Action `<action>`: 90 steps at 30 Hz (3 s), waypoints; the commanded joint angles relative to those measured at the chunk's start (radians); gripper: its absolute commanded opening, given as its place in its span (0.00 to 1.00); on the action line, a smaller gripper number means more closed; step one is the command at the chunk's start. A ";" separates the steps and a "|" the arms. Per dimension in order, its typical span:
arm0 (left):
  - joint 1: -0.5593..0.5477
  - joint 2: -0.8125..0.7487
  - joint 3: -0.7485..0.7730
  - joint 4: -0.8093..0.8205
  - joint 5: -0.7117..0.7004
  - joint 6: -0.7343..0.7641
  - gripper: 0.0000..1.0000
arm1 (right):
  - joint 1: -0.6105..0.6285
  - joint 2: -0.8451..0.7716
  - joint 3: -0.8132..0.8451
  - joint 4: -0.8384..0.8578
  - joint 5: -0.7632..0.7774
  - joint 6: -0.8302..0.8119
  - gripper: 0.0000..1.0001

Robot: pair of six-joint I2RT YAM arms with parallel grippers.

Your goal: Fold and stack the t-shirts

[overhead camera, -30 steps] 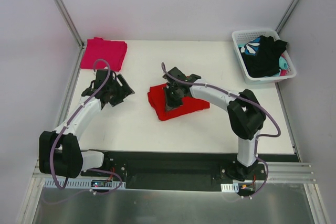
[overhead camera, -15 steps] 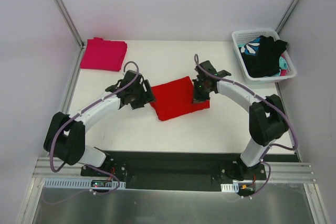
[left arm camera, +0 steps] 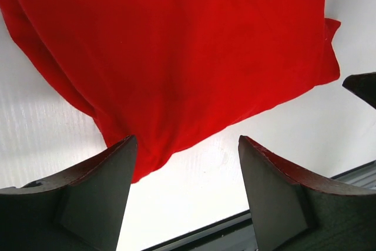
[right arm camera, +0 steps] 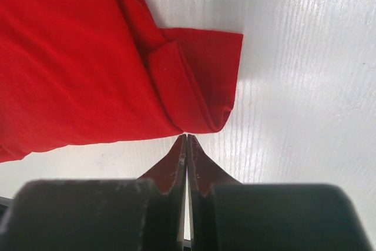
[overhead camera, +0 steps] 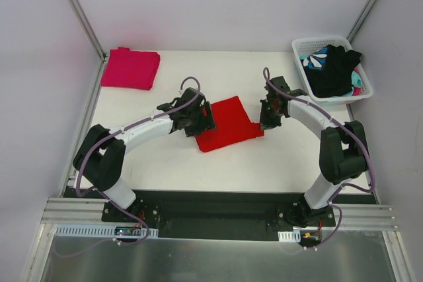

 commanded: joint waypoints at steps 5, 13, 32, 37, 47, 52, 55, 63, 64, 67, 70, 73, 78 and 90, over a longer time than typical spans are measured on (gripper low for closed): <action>0.015 -0.014 -0.004 -0.001 -0.059 -0.005 0.70 | -0.001 -0.034 0.042 -0.004 -0.052 -0.017 0.01; 0.278 -0.022 0.104 -0.059 -0.064 0.137 0.70 | 0.003 -0.149 0.034 -0.027 -0.119 -0.003 0.14; 0.630 0.491 0.674 0.126 -0.316 0.394 0.71 | 0.011 -0.354 -0.173 -0.003 -0.248 -0.014 0.23; 0.682 0.590 0.799 0.157 -0.259 0.434 0.72 | 0.011 -0.345 -0.175 -0.011 -0.260 -0.029 0.23; 0.780 0.744 0.942 0.143 0.019 0.187 0.74 | 0.011 -0.296 -0.159 -0.014 -0.288 -0.043 0.22; 0.843 0.814 0.952 0.195 0.219 0.018 0.73 | 0.011 -0.298 -0.141 -0.034 -0.283 -0.055 0.22; 0.846 0.816 0.942 0.210 0.211 0.027 0.73 | 0.011 -0.305 -0.142 -0.047 -0.280 -0.066 0.21; 0.845 0.798 0.843 0.134 0.154 0.050 0.72 | 0.012 -0.315 -0.127 -0.060 -0.313 -0.049 0.21; 0.846 0.793 0.830 0.096 0.151 0.043 0.72 | 0.011 -0.313 -0.119 -0.061 -0.319 -0.047 0.21; 0.842 0.744 0.768 0.056 0.137 0.040 0.70 | 0.012 -0.319 -0.089 -0.080 -0.323 -0.040 0.21; 0.834 0.655 0.660 0.034 0.094 0.058 0.70 | 0.015 -0.327 -0.066 -0.087 -0.332 -0.031 0.21; 0.825 0.571 0.567 0.010 0.079 0.078 0.70 | 0.022 -0.338 -0.058 -0.092 -0.339 -0.021 0.21; 0.793 0.388 0.326 -0.009 0.031 0.053 0.69 | 0.037 -0.353 -0.053 -0.119 -0.336 -0.011 0.21; 0.503 0.003 -0.179 0.026 -0.168 -0.138 0.69 | 0.054 -0.480 -0.055 -0.199 -0.310 -0.012 0.21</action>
